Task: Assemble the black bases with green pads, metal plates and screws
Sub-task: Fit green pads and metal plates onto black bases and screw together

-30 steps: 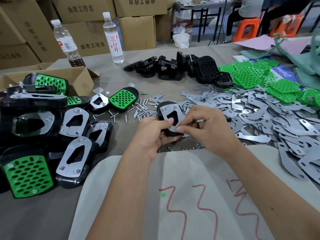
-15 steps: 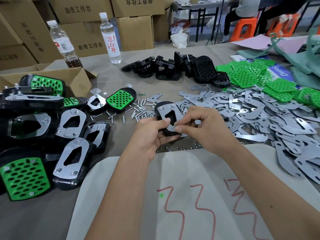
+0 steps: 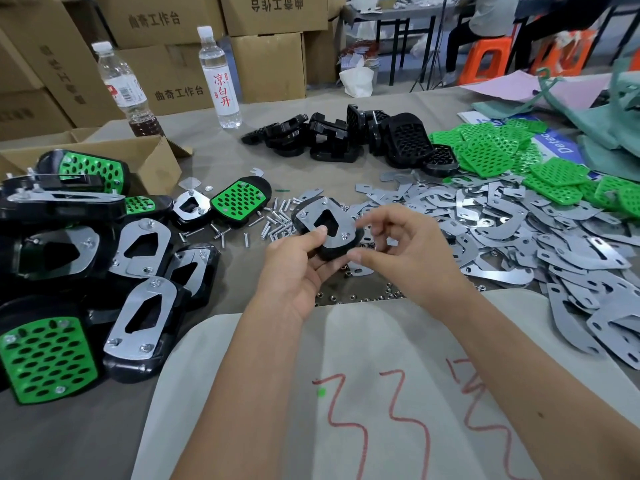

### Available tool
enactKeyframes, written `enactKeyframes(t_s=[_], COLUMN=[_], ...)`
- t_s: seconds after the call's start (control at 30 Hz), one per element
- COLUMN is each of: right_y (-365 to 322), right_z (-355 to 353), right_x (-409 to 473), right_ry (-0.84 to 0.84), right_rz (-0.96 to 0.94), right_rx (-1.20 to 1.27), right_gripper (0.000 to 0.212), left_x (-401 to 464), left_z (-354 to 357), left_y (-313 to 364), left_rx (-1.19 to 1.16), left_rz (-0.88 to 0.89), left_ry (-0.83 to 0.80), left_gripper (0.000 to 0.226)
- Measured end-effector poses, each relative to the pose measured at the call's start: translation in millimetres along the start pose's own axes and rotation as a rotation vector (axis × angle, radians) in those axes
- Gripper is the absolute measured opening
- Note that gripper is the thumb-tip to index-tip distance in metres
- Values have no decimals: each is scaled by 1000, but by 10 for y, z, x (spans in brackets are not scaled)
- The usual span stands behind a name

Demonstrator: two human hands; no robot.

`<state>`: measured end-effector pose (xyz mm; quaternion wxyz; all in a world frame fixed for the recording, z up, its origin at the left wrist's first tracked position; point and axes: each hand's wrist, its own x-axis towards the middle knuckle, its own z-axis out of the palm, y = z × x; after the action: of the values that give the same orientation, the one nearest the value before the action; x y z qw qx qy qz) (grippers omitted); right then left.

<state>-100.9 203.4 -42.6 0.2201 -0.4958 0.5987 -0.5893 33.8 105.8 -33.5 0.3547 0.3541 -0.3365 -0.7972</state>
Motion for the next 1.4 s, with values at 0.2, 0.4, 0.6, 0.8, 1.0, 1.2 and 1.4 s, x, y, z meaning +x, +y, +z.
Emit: enactKeyframes(t_s=[0.2,0.4,0.6,0.8,1.0,1.2,1.4], right_y=[-10,-16,-4,5,-20,-98,-131], right_z=[-11,62,12,71,89,79,93], right_x=[-11,-30,-29,-7,4,-6,-19], right_ry=[65,-29,92,111,-71,-146,-121], right_rz=[-41,-39,-101,-175,-176,-230,-234], right_rx=[-39,-145,-116,-387,-768,-828,-847], right_gripper=[19,36,13,8,9,19,27], left_x=[0,20,35,3,-32,-37,-41], left_z=[8,9,0,25,-7,-20,-32], left_y=[-12,-36,-55,-96,-76,-47,5], left_rx=[-33,11,-20,114,216,258,217], left_rz=[16,34,61,109,173,169,121], left_ry=[18,44,41,16,30,-13,-71], left_gripper=[10,8,6,7,20,14,19])
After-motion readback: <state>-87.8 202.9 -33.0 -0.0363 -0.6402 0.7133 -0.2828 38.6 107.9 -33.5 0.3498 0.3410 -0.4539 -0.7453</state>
